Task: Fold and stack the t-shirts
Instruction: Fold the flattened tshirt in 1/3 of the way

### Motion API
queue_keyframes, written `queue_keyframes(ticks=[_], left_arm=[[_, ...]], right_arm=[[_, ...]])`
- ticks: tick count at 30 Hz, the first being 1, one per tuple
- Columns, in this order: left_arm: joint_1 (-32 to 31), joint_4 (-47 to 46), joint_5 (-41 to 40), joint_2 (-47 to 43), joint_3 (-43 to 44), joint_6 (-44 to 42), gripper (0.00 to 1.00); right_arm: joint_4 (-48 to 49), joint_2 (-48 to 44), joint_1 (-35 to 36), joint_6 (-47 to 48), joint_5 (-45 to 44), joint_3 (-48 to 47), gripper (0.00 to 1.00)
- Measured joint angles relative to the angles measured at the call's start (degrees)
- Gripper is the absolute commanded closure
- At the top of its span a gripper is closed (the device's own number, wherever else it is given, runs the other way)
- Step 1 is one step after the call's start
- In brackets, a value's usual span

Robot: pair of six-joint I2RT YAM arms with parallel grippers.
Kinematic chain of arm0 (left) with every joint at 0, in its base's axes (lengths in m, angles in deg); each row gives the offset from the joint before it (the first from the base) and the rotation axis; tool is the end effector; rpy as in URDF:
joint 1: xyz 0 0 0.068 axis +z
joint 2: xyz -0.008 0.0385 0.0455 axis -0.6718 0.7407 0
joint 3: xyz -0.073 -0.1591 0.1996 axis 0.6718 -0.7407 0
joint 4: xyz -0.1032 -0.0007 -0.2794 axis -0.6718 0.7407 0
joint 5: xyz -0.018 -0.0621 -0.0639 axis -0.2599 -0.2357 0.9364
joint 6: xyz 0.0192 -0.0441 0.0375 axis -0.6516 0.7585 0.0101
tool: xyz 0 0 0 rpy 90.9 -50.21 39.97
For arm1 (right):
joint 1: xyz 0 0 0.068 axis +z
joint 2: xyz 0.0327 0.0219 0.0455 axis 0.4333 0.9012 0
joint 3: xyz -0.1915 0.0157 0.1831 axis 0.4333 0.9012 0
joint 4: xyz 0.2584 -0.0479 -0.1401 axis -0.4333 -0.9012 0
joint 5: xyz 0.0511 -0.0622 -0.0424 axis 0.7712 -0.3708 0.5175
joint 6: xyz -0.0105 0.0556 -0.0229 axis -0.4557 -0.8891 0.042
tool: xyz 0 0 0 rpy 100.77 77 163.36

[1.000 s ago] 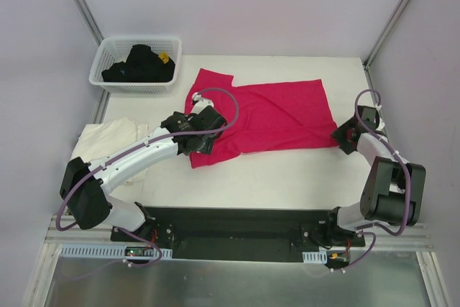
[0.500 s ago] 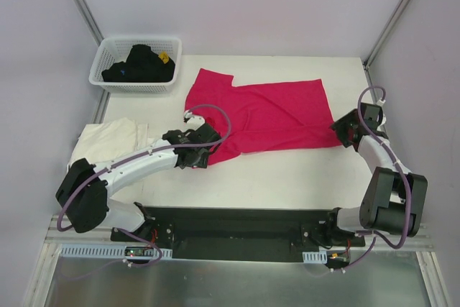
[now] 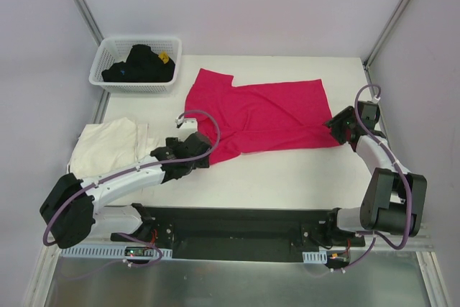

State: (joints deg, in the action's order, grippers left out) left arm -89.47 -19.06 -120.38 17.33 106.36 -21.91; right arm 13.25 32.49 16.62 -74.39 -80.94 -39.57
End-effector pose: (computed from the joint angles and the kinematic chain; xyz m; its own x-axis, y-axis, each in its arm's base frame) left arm 0.2038 -0.1850 0.1824 -0.6627 -0.0589 -0.7466 -0.0175 0.9978 -0.0632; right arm 0.3261 -0.0470 0.1822 -0.5066 0.5590 -0.6564 0.3559 0.8290 0.4313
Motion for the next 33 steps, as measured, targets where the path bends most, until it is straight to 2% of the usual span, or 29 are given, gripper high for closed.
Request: queue_keyframes(ticks=[4,7,9,12,17,22,33], left_arm=[[0.0,-8.2,2.1,0.0,-1.4,-3.0,0.24],[0.0,-13.8,3.9,0.0,-2.6,-4.6,0.35],[0.0,-16.4,4.8,0.2,-3.2,-5.1,0.46],[0.0,-18.7,5.1,0.2,-4.1,-4.9,0.51],[0.0,-20.4,5.3,0.2,-5.9,-3.1,0.47],[0.0,-19.8,5.7,0.2,-8.4,2.1,0.45],[0.0,-16.3,4.7,1.3,-8.9,8.8,0.46]], right_arm=[[0.3,-0.2,0.0,-0.1,0.6,0.0,0.52],[0.5,-0.3,0.0,-0.2,0.7,0.0,0.52],[0.7,-0.3,0.0,-0.2,0.7,0.0,0.53],[0.8,-0.5,0.0,-0.2,0.8,0.2,0.53],[1.0,-1.3,0.0,-0.1,1.1,0.7,0.53],[1.0,-2.0,0.0,-0.1,1.1,1.0,0.53],[1.0,-2.3,0.0,-0.1,1.3,1.0,0.54]])
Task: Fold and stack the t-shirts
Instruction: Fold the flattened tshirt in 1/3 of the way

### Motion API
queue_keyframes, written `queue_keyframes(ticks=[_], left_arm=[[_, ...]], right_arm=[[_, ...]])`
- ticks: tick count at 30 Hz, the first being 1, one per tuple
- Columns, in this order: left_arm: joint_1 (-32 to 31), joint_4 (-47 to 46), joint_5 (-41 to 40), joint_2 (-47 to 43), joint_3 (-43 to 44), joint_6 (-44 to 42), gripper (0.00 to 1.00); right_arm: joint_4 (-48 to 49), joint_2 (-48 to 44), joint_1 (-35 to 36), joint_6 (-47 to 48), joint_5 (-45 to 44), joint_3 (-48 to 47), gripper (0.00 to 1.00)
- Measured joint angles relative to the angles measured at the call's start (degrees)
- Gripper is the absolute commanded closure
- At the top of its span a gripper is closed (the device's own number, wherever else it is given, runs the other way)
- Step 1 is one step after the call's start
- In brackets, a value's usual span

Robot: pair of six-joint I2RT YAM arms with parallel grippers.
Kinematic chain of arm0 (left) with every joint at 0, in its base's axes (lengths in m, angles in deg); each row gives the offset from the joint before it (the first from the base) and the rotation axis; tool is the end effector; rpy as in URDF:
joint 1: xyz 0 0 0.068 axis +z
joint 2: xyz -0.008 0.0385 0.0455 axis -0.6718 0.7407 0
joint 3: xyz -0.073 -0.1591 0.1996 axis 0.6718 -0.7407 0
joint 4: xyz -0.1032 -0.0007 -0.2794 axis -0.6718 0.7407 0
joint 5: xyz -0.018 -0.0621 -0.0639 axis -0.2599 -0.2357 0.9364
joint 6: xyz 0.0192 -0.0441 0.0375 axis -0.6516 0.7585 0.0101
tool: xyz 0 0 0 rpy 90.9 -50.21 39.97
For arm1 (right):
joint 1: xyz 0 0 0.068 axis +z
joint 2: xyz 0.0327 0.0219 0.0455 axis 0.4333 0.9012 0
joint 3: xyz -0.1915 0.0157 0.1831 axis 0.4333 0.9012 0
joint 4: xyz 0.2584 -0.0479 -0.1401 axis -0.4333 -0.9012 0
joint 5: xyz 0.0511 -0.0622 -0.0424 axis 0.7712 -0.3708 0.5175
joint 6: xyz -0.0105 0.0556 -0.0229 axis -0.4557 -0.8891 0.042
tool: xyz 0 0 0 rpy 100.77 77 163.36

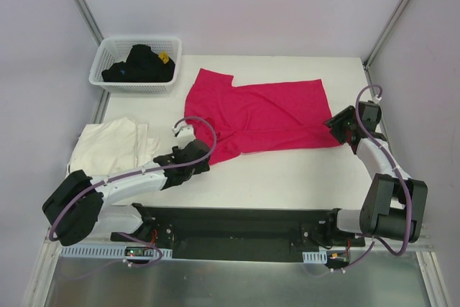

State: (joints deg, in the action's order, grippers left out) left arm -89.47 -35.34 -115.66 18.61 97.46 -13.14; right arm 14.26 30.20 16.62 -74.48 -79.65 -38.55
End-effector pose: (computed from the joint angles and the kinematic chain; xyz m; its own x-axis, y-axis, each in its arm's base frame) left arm 0.1992 -0.1848 0.1432 -0.6457 -0.2616 -0.7174 -0.0590 0.9538 -0.2946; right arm 0.3214 -0.0452 0.1897 -0.4885 0.5562 -0.6723 0.3235 0.8311 0.4525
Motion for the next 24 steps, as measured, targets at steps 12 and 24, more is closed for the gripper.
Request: queue_keyframes(ticks=[12,24], left_arm=[[0.0,0.6,-0.4,4.2,1.0,0.4,0.50],[0.0,2.6,-1.8,8.2,9.9,-1.9,0.75]], right_arm=[[-0.4,-0.9,-0.1,0.2,-0.1,0.0,0.54],[-1.1,-0.9,-1.2,0.5,-0.2,0.0,0.54]])
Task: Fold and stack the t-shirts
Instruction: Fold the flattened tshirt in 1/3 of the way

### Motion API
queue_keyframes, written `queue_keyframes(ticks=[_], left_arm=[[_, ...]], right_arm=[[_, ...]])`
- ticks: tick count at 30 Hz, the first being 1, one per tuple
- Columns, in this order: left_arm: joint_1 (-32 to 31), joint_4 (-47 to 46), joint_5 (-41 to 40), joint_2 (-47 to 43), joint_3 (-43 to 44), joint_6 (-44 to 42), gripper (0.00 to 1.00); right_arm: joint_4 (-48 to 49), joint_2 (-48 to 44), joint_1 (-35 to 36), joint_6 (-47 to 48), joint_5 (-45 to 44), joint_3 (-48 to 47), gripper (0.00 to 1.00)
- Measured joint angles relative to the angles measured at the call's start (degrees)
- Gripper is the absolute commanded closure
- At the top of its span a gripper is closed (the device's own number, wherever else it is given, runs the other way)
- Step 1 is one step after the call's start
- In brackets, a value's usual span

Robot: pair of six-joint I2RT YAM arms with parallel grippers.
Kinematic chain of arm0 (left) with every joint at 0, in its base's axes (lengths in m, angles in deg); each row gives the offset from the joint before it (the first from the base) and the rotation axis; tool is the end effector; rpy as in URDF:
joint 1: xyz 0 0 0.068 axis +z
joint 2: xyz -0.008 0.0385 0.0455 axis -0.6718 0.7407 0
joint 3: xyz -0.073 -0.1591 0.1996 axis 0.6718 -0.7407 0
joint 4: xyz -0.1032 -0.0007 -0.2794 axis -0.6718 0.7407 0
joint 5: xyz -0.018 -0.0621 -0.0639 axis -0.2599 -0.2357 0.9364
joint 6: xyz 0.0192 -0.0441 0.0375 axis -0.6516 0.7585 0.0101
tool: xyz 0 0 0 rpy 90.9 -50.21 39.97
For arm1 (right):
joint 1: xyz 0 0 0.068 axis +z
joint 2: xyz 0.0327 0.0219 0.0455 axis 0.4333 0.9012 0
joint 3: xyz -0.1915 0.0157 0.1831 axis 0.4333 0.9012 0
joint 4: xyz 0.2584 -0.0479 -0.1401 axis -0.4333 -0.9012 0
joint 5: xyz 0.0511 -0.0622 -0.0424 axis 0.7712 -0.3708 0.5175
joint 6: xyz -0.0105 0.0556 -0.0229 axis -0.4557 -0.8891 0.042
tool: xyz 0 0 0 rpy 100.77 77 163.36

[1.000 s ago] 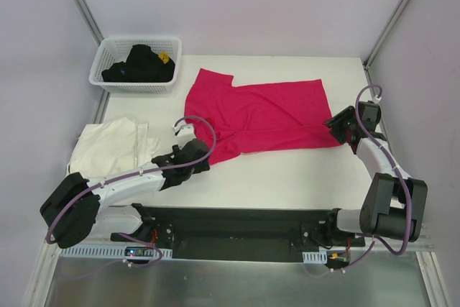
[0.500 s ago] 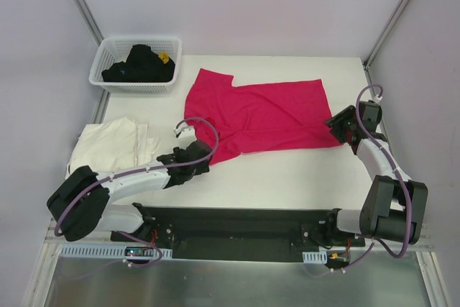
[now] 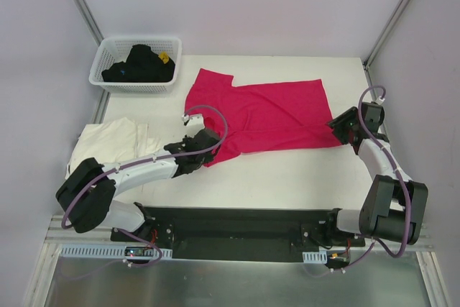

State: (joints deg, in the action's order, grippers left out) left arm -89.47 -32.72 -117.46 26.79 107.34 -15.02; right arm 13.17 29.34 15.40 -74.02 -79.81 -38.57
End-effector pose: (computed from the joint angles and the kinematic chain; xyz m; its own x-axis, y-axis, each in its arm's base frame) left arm 0.2253 -0.2112 0.1603 -0.6381 -0.2244 -0.7365 -0.0575 0.9678 -0.2451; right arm 0.3180 -0.0517 0.1925 -0.4807 0.5602 -0.6746 0.3409 0.8282 0.4449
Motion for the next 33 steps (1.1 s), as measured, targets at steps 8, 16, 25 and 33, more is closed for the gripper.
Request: queue_keyframes(ticks=[8,16,25,33], left_arm=[[0.0,1.6,-0.9,0.0,1.3,-1.6,0.77],[0.0,5.6,-0.9,-0.5,1.2,-0.9,0.55],[0.1,9.1,-1.3,-3.3,-2.6,3.2,0.50],[1.6,9.0,-1.2,0.4,-2.6,4.2,0.56]], right_arm=[[-0.2,0.0,-1.1,0.0,0.2,0.0,0.55],[-0.1,0.0,-1.2,0.0,0.6,0.0,0.55],[-0.1,0.0,-1.2,0.0,1.0,0.0,0.55],[-0.2,-1.8,-1.3,0.0,1.0,0.0,0.55]])
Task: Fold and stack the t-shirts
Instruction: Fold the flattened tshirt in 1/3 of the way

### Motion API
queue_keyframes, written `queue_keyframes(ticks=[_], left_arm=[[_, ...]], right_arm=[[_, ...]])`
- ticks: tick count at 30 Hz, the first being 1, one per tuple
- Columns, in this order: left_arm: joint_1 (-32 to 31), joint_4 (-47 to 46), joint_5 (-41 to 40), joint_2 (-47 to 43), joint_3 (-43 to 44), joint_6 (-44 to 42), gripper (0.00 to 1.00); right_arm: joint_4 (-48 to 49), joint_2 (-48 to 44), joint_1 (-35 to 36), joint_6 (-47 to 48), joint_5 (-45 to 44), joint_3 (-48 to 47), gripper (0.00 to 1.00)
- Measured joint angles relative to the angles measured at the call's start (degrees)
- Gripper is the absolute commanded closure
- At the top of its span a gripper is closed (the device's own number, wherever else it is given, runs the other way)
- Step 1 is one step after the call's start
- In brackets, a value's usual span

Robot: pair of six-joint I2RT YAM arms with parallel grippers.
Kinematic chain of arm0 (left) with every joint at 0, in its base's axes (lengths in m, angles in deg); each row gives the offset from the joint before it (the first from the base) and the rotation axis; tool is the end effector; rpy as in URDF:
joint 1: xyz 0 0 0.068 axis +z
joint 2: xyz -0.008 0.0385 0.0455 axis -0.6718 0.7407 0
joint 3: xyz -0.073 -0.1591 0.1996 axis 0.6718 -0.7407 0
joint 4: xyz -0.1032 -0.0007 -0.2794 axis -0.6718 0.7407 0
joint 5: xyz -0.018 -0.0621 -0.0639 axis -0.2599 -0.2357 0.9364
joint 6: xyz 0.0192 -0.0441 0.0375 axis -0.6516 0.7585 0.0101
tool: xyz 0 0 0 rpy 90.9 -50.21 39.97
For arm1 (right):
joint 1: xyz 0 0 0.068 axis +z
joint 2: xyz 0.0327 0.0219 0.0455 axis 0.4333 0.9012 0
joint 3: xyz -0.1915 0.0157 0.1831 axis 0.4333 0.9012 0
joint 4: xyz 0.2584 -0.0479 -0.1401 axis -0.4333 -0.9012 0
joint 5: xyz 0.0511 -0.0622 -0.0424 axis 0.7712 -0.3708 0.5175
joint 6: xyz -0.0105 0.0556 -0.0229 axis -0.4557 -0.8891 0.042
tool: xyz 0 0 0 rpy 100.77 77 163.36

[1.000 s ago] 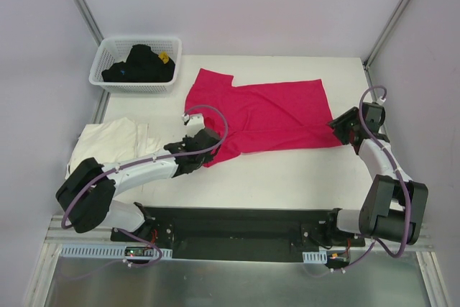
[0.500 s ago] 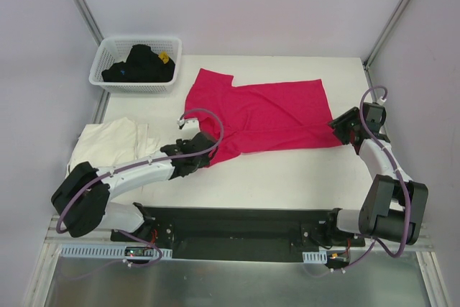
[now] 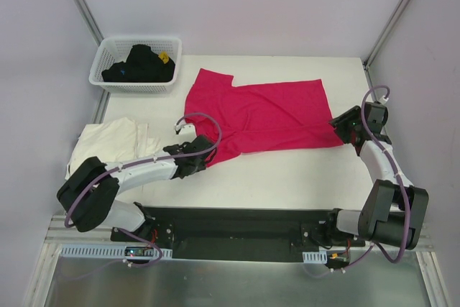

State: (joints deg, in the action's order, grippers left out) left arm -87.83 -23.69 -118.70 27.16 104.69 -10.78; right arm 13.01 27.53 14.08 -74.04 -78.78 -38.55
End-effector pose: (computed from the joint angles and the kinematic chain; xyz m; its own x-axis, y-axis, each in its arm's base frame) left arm 0.2148 -0.1867 0.1328 -0.7137 -0.2095 -0.6684 -0.1729 0.9774 -0.1217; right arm 0.3139 -0.0577 0.2017 -0.4554 0.5678 -0.6857 0.3344 0.8229 0.4593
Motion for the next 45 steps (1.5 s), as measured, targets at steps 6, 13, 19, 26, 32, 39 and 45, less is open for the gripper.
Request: queue_keyframes(ticks=[6,13,19,26,32,39,45], left_arm=[[0.0,-1.5,0.2,1.5,0.0,-0.3,0.60],[0.7,-3.2,1.4,4.9,1.4,-1.4,0.73],[0.8,-4.1,1.9,6.5,2.9,-2.6,0.92],[1.5,-4.5,2.1,7.1,3.5,-3.3,1.00],[1.9,-4.3,2.1,7.0,3.5,-3.7,1.00],[4.3,-0.8,1.2,0.9,3.1,-3.8,1.00],[7.6,1.6,-0.7,-5.9,3.0,-4.6,1.00]], right_arm=[[0.0,-0.1,-0.2,0.0,0.0,0.0,0.55],[0.0,-0.1,-0.8,0.0,0.0,0.0,0.55],[0.0,0.3,-1.1,0.1,0.0,0.0,0.56],[0.0,1.5,-1.3,0.2,0.0,0.0,0.56],[0.2,2.3,-1.3,0.1,0.0,0.0,0.56],[0.7,2.6,-1.3,0.1,0.9,0.0,0.56],[0.9,2.6,-1.3,0.1,1.0,0.3,0.56]])
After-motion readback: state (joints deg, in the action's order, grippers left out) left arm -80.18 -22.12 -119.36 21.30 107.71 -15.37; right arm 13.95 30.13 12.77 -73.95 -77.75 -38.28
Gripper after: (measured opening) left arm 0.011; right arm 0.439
